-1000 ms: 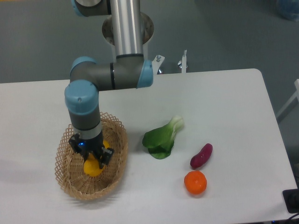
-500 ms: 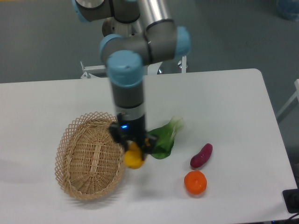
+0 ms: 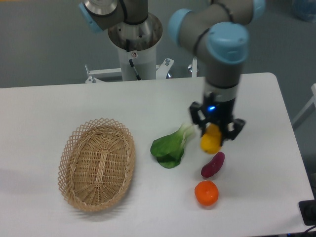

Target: Pick up the mango from the basket

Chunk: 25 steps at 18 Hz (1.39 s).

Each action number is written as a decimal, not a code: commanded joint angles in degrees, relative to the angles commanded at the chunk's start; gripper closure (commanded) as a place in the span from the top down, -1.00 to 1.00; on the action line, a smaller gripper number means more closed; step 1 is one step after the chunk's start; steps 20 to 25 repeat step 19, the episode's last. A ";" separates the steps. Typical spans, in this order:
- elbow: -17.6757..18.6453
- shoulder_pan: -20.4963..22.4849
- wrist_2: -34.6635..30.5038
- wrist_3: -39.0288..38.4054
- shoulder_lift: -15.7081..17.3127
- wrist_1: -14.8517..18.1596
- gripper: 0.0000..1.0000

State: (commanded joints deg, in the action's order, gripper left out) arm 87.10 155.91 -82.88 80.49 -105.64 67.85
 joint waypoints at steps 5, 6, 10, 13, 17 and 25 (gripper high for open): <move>-0.35 2.29 0.00 4.33 0.26 1.58 -0.08; -0.70 2.30 0.00 4.42 0.26 1.85 -0.08; -0.97 2.30 0.00 4.33 0.35 1.85 -0.08; -0.88 2.30 0.00 4.33 0.35 1.94 -0.08; -0.88 2.30 -0.09 3.98 0.35 2.11 -0.08; -0.88 2.30 -0.09 3.80 0.53 2.11 -0.08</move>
